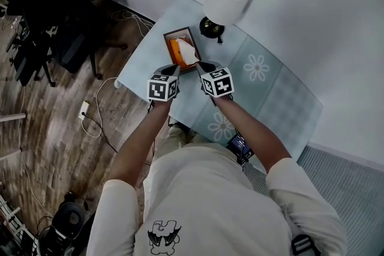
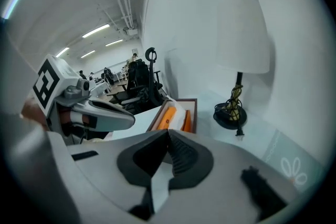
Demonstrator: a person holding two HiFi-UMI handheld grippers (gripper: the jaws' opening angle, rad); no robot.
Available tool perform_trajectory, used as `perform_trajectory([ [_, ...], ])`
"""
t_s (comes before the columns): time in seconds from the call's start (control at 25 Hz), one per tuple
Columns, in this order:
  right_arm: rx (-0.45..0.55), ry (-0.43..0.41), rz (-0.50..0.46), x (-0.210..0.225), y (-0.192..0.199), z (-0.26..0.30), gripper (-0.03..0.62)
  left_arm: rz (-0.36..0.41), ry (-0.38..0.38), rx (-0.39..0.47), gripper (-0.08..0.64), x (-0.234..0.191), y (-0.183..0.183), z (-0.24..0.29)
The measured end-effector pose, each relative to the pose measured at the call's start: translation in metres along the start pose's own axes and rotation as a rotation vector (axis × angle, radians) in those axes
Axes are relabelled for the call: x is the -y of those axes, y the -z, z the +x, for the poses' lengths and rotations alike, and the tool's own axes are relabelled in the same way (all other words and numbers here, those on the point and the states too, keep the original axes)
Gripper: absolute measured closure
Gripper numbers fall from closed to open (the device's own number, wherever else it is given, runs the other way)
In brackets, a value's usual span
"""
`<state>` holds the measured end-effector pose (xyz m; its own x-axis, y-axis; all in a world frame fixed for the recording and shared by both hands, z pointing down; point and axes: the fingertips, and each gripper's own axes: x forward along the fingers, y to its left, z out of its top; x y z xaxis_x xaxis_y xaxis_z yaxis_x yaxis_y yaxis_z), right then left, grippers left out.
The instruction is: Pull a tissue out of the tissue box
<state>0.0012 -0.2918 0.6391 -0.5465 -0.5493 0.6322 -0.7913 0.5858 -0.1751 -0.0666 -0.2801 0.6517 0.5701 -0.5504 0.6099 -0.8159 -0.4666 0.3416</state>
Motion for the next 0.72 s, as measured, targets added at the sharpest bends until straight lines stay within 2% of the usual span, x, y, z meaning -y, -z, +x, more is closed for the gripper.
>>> perform_trajectory([
  [0.28,-0.01,-0.016,-0.004,0.001,-0.003,0.006,0.574,0.027,0.001,-0.007,0.554,-0.004,-0.006,-0.001],
  [0.36,-0.032,-0.03,-0.003,0.0,0.001,0.012,0.488,0.03,0.004,-0.006,0.554,-0.005,-0.007,-0.001],
  [0.44,-0.056,-0.035,-0.003,0.001,0.004,0.019,0.443,0.034,0.006,-0.008,0.554,-0.005,-0.008,-0.001],
  [0.56,-0.088,-0.03,0.005,0.006,0.007,0.029,0.41,0.023,0.005,-0.01,0.554,-0.006,-0.009,0.0],
  [0.72,-0.12,-0.015,0.012,0.013,0.007,0.043,0.4,0.014,0.005,-0.015,0.554,-0.008,-0.007,0.0],
])
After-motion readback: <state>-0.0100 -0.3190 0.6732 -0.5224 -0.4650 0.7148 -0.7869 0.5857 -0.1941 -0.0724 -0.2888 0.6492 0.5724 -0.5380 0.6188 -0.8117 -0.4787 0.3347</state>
